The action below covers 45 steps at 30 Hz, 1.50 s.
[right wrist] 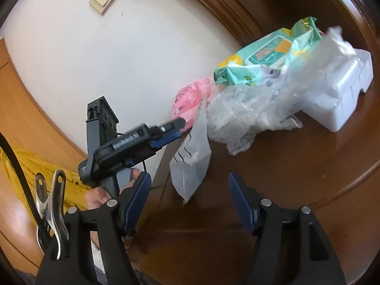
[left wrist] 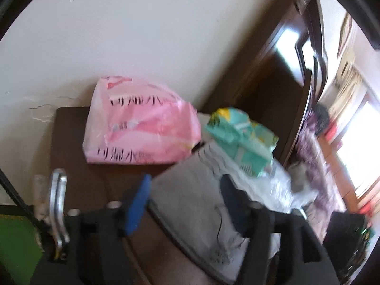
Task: Collect trash
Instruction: 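Close both grippers on the white bag with black wavy drawings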
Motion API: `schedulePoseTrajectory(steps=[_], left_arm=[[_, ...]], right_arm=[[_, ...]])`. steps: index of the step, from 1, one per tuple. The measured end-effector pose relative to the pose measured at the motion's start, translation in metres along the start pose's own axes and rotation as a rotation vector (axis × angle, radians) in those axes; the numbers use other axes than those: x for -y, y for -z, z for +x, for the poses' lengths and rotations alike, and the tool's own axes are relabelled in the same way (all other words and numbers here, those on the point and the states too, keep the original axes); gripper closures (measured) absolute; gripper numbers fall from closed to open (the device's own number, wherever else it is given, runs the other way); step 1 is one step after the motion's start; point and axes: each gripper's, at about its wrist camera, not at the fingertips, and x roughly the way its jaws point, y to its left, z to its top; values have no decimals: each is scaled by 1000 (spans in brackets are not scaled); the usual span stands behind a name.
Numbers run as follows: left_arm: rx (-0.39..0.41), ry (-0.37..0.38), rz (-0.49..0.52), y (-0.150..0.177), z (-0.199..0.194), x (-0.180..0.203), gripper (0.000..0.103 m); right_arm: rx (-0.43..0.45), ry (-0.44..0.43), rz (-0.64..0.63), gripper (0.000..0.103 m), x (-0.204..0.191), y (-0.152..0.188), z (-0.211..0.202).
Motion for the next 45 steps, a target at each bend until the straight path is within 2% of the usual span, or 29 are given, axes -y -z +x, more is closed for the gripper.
schedulePoseTrajectory(steps=[4,6,9,11,12,14,15,17,19,22,27,29,32,33,34,35,36,37,40,45], left_arm=[[-58,28,-65,-7,22,-13,34],[-67,7,-61,-7,30,-16,34],[-64,19,-43,-7,30,-17,34],[-69,41,-43,-7,31,-18,33],[-70,55,-48,-7,32,-20,32],[-79,104,-55,-8,32,-22,28],[-88,148,-67,-8,33,-23,28],[-107,243,-104,-8,32,-27,24],[-130,315,-114,-6,31,-25,23],[-127,359,-100,-5,24,-19,23],[-116,346,-122,-1,16,-18,22],[-144,410,-175,3,17,-20,20],[-158,531,-236,10,20,-9,20],[-145,544,-239,12,18,-4,20],[-126,534,-230,14,15,1,35],[-106,511,-208,17,11,7,78],[-101,489,-190,18,9,13,97],[-96,461,-176,21,7,19,100],[-36,413,-119,28,-4,35,100],[30,379,-79,40,-22,51,101]], right_arm=[[15,51,-18,34,-9,-4,12],[-3,80,-20,34,-12,-6,22],[-14,140,-42,36,-15,-6,31],[-29,133,-48,40,-17,-6,34],[-24,107,-61,62,-19,-6,33],[-18,131,-101,88,-23,-5,35],[-23,134,-106,97,-23,-5,36],[-29,79,-111,98,-23,-2,34],[2,-6,-127,99,-25,2,26],[60,-77,-139,99,-27,4,11],[145,-194,-74,99,-18,7,-23],[170,-241,-37,99,-14,3,-32],[189,-239,-17,99,-9,1,-39],[187,-248,-1,99,-7,2,-39],[185,-251,8,99,-5,2,-38],[179,-241,9,99,-5,0,-33],[173,-225,-3,99,-6,-1,-29],[169,-211,-18,99,-8,-1,-30],[160,-190,-46,99,-14,-2,-39],[147,-110,-127,98,-24,2,-49]])
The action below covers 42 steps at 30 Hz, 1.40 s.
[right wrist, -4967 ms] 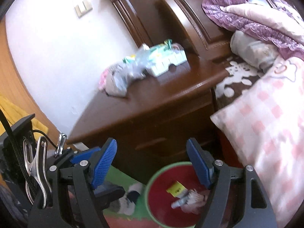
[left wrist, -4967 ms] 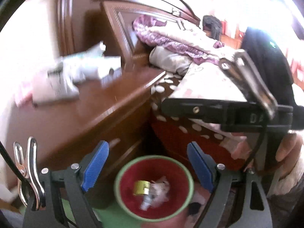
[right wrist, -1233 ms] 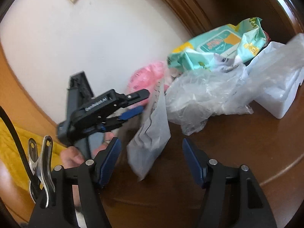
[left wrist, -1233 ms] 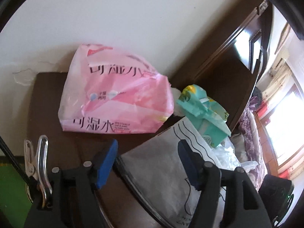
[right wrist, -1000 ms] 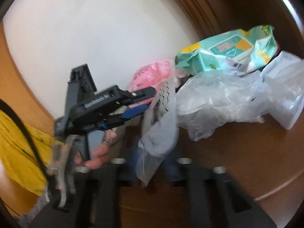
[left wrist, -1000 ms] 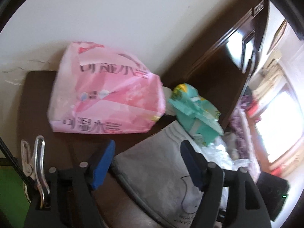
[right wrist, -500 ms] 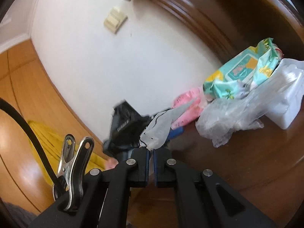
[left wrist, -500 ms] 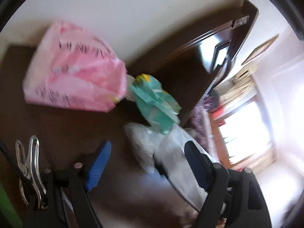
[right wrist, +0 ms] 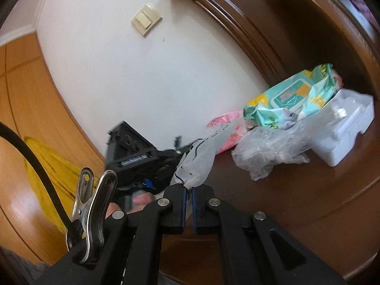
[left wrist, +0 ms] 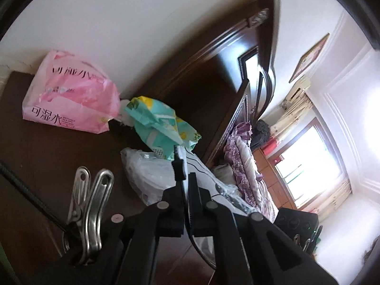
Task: Collect trash
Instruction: 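Lift the white bag off the nightstand with both grippers and carry it over the bin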
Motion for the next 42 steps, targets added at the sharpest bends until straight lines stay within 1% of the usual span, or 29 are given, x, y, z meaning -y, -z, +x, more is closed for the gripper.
schedulePoseTrajectory(steps=[2,7,11,13,16,20,22,29,37,42], left_arm=[[11,-30,62,5,-2,14,101],[33,-52,163,21,-6,43,101],[63,-98,238,39,-11,60,101],[81,-108,261,46,-18,67,101],[98,-116,278,55,-25,73,101],[96,-99,272,65,-29,75,101],[83,-86,279,70,-28,78,101],[40,-81,354,86,-15,100,101],[58,-94,418,101,-13,116,101],[51,-93,432,111,-14,121,101]], right_arm=[[-9,31,-18,98,-1,4,-7],[-29,117,-64,98,-7,14,-20],[-35,157,-103,98,-11,22,-32],[-36,166,-120,98,-12,24,-37],[-37,170,-133,98,-14,26,-42],[-41,182,-146,98,-16,32,-49],[-46,185,-148,98,-18,35,-53],[-39,224,-138,98,-16,46,-71],[-36,238,-130,98,-12,47,-84],[-42,248,-142,98,-11,50,-88]])
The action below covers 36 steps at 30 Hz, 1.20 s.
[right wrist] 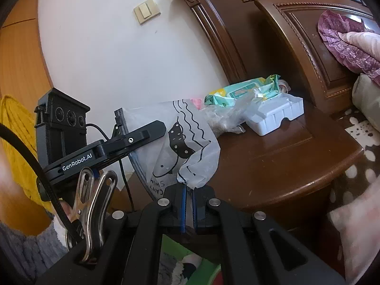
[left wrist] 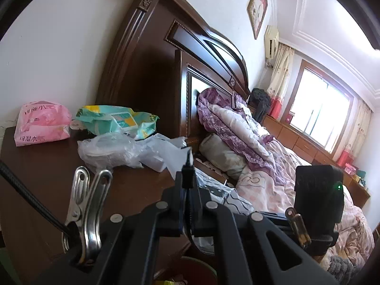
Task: Collect trash
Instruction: 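Lift the white bag off the nightstand with both grippers and carry it over the bin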
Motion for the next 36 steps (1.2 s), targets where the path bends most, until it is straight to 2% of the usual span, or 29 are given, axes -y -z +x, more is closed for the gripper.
schedulePoseTrajectory(steps=[15,36], left_arm=[[-56,32,93,26,5,35,100],[-166,52,136,61,25,52,99]], right_arm=[[-16,14,13,98,10,25,-22],[-65,43,47,98,26,49,-35]])
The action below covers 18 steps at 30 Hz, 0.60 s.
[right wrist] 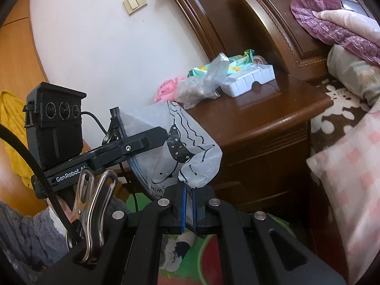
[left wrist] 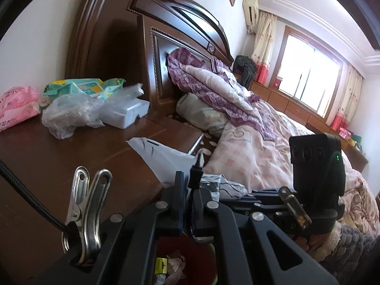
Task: Collect trash
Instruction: 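Lift the white bag off the nightstand with both grippers and carry it over the bin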
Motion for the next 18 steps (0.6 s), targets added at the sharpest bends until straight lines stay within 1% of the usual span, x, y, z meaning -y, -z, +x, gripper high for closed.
schedulePoseTrajectory(steps=[11,15,18], left_arm=[[-41,13,24,11,12,13,99],[-77,27,17,17,20,14,99],[-113,33,23,28,28,17,99]], right_arm=[[-23,6,19,98,11,10,-5],[-39,10,26,98,15,15,-5],[-65,17,29,98,18,23,-5]])
